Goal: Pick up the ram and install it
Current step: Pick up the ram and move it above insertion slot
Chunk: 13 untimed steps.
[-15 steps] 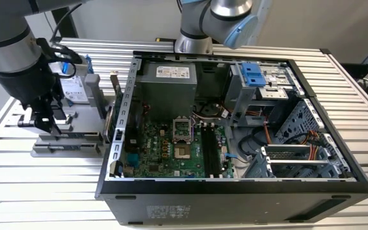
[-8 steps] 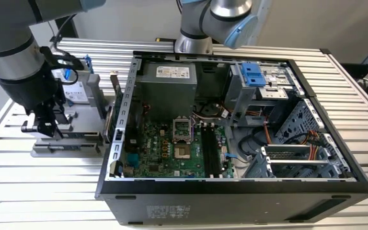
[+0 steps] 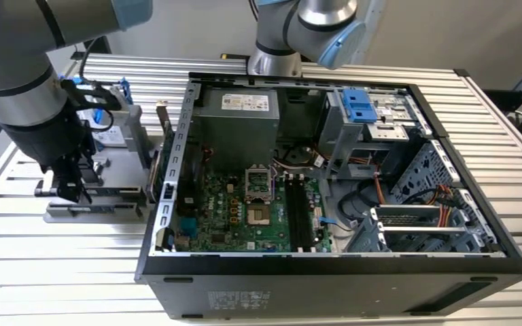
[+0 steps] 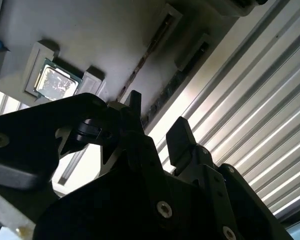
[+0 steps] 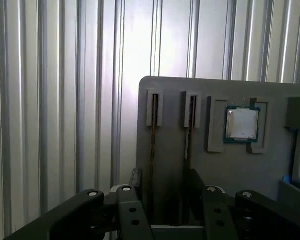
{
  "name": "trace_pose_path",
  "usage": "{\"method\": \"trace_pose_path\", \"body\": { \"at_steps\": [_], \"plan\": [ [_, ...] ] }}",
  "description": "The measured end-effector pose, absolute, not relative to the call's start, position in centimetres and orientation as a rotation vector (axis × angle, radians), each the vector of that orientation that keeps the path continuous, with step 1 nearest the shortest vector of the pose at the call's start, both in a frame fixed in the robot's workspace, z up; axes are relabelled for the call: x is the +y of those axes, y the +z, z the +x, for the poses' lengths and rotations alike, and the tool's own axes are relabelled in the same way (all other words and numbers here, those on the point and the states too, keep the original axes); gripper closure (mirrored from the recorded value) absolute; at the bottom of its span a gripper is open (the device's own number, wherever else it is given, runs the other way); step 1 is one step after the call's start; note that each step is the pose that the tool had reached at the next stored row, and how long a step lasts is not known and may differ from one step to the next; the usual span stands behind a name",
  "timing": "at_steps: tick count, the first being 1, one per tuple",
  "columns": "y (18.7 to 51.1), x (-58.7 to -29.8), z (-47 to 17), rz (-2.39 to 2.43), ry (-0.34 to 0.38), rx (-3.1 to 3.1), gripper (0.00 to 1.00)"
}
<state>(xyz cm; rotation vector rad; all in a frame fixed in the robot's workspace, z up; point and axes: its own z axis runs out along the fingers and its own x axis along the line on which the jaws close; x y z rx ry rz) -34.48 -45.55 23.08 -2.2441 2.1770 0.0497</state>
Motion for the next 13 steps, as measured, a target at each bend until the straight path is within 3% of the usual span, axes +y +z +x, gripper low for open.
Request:
{"method": "trace_pose_path", "body": {
  "at_steps": [13],
  "plan": [
    [20.9, -46.0, -34.5, -2.228, 0.05, 2.193, 0.0]
  ]
}}
